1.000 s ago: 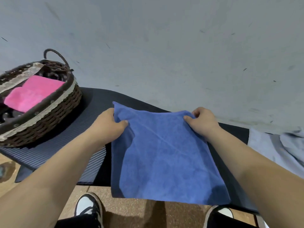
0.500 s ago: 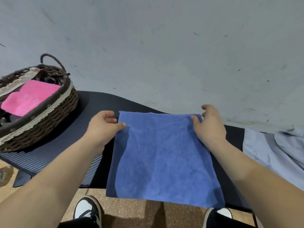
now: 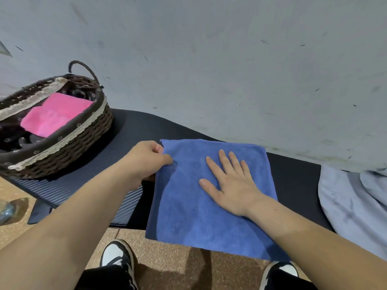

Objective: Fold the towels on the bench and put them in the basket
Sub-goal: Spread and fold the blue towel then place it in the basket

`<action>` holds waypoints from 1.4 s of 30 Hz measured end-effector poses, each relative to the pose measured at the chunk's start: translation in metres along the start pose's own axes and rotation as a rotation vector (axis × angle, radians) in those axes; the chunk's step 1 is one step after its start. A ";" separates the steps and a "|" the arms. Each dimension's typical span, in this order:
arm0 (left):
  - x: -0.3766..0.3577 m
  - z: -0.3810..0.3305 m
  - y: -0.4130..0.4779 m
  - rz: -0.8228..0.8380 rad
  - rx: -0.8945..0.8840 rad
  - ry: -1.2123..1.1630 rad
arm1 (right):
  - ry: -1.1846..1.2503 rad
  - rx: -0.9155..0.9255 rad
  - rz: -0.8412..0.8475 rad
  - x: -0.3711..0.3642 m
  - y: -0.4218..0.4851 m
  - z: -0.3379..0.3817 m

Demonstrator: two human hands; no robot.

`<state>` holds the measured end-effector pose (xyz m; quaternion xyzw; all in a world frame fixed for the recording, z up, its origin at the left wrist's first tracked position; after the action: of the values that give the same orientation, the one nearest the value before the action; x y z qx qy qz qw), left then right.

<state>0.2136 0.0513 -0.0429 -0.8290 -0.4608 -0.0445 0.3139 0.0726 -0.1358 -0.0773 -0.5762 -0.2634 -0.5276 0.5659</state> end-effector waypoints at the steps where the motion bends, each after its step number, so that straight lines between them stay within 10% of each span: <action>1: 0.001 0.002 0.001 0.013 0.004 -0.045 | 0.006 0.001 0.009 -0.001 0.000 0.000; 5: 0.019 0.004 0.001 -0.063 -0.061 -0.111 | 0.086 -0.012 -0.036 0.005 0.004 -0.001; 15: 0.003 -0.022 -0.060 -0.201 -0.526 0.709 | 0.080 -0.040 -0.008 0.004 0.009 -0.004; 19: 0.003 0.027 -0.066 -0.108 -0.109 0.989 | 0.079 -0.042 0.018 0.003 0.008 -0.003; 32: 0.008 0.041 -0.092 -0.060 -0.084 -0.209 | 0.187 -0.091 0.003 0.015 0.025 -0.015; 37: 0.017 0.068 -0.087 0.039 0.132 0.306 | 0.135 -0.062 -0.025 0.017 0.032 -0.022; 42: 0.026 0.013 -0.080 -0.195 -0.222 0.987 | -0.025 -0.033 -0.113 0.019 0.021 -0.011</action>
<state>0.1622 0.1082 -0.0052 -0.6908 -0.3255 -0.5082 0.3983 0.0941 -0.1563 -0.0698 -0.5760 -0.2939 -0.5558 0.5225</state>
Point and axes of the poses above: each hand's wrist, its own y-axis towards the middle knuckle, its own x-axis out of the back of the hand, z = x × y, the point moved 9 cm from there along y, towards the middle knuckle, and after that the axes turned 3 degrees about z, right-handed, at the moved point
